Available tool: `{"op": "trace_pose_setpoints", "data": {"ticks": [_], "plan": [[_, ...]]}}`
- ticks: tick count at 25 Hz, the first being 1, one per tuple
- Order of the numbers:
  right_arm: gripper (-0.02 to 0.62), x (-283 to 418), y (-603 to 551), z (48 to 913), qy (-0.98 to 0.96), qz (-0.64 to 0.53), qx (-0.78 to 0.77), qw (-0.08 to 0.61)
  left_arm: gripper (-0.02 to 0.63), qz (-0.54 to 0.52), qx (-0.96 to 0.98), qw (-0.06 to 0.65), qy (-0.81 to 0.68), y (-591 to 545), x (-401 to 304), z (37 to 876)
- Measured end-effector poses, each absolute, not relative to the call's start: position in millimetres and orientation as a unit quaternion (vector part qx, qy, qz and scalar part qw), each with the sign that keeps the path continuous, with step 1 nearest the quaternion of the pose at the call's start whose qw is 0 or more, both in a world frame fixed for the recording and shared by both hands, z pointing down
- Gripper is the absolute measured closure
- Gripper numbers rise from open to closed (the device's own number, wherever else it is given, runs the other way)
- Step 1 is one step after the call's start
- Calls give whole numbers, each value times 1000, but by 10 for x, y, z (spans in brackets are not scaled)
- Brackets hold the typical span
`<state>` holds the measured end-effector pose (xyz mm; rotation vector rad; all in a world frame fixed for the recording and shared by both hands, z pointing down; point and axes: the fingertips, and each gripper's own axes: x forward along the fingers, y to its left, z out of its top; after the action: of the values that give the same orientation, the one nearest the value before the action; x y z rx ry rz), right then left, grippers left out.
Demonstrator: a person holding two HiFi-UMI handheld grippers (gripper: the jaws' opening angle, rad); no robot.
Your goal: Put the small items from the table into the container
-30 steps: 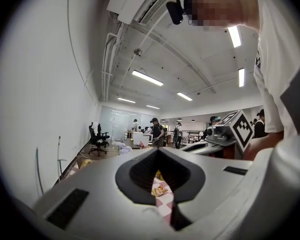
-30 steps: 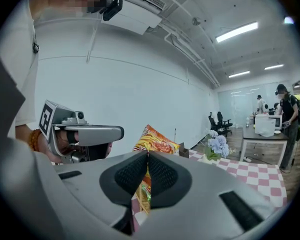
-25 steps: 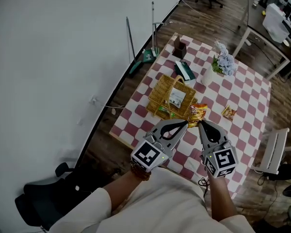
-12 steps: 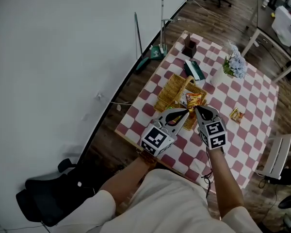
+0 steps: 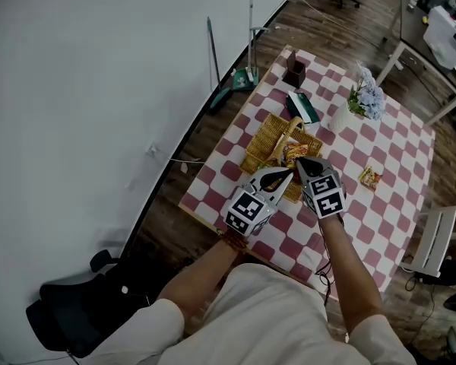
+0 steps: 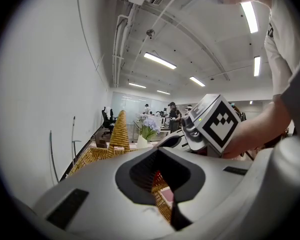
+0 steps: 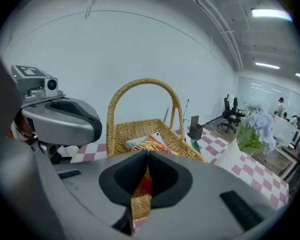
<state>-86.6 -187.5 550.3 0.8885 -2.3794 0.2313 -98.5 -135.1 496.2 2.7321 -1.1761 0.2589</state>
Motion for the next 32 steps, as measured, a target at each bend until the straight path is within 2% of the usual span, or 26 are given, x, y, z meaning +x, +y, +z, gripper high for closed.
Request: {"op": "trace_pose_setpoints", "data": {"ticks": [5,10,21,26,32], "plan": [[548,-828,-1868,5398,-902,94,332,258,578,75,912,81,-395,-1336,-977,4905],[548,-568,-1718,4879,-910,75,357,197,578,46,921,69,-382,-1238,-823,4569],[549,357,-856,3736,-895,32,439,75,578,-35,958,46,-279,-642,52,3553],[551,760,-452,3470,-873,14,484,50,578,-52,971,38,-230,-355,409,3272],[560,1098,-70,3367,-856,7,514,51,580,-33,981,20,-188,-54,717,3209]]}}
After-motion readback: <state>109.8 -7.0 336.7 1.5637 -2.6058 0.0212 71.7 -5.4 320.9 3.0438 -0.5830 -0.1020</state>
